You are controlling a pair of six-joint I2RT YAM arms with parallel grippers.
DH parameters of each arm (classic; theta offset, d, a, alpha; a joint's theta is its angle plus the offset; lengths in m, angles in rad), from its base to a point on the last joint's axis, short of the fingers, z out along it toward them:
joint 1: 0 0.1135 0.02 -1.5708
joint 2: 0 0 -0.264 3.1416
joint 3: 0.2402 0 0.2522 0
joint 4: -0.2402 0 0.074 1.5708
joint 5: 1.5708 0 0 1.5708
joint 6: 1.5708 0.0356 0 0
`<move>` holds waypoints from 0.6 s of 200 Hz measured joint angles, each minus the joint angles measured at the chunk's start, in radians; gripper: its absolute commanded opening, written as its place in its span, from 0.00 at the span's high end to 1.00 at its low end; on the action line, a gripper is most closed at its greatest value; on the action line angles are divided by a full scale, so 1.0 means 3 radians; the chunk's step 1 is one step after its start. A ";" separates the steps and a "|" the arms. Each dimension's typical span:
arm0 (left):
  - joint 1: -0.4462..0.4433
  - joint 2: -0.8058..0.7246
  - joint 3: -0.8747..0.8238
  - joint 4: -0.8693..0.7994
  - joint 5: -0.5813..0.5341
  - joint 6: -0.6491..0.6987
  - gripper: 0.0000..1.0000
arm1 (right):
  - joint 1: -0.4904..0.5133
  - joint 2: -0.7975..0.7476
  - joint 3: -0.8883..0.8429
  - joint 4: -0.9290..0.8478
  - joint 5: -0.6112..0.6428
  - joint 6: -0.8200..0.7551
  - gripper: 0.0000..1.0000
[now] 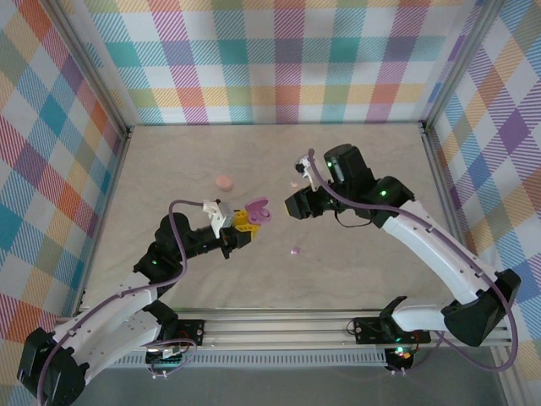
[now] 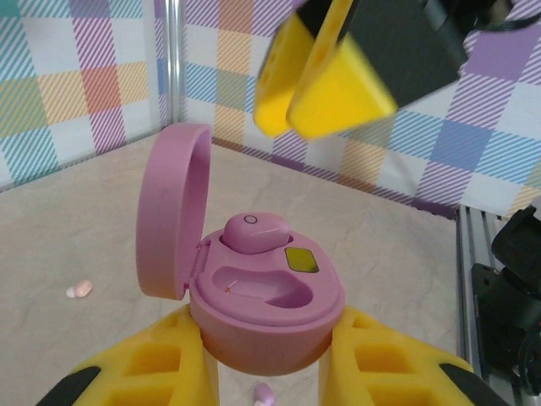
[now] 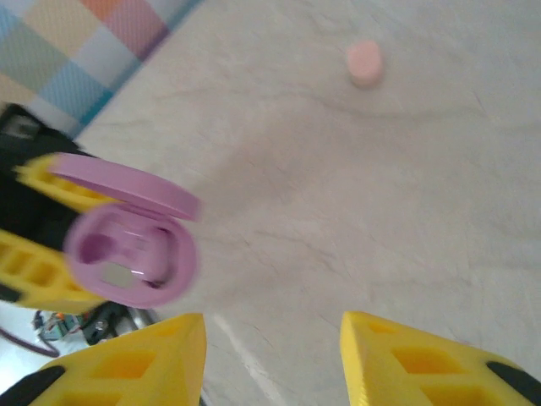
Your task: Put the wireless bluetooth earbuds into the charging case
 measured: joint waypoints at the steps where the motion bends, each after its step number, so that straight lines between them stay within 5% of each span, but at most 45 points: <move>1: 0.0000 -0.0001 -0.0003 0.0000 -0.0005 0.0000 0.99 | 0.0000 0.0000 -0.0011 0.0003 0.0006 0.0004 0.54; 66: 0.0000 -0.0198 -0.0084 -0.0313 -0.0239 0.0001 0.99 | -0.0001 0.0102 -0.1108 0.0270 0.0205 0.0523 0.65; 120: 0.0000 -0.0343 -0.0084 -0.0512 -0.0387 0.0065 0.99 | 0.0074 0.0576 -0.1294 0.0482 0.0234 0.0670 0.67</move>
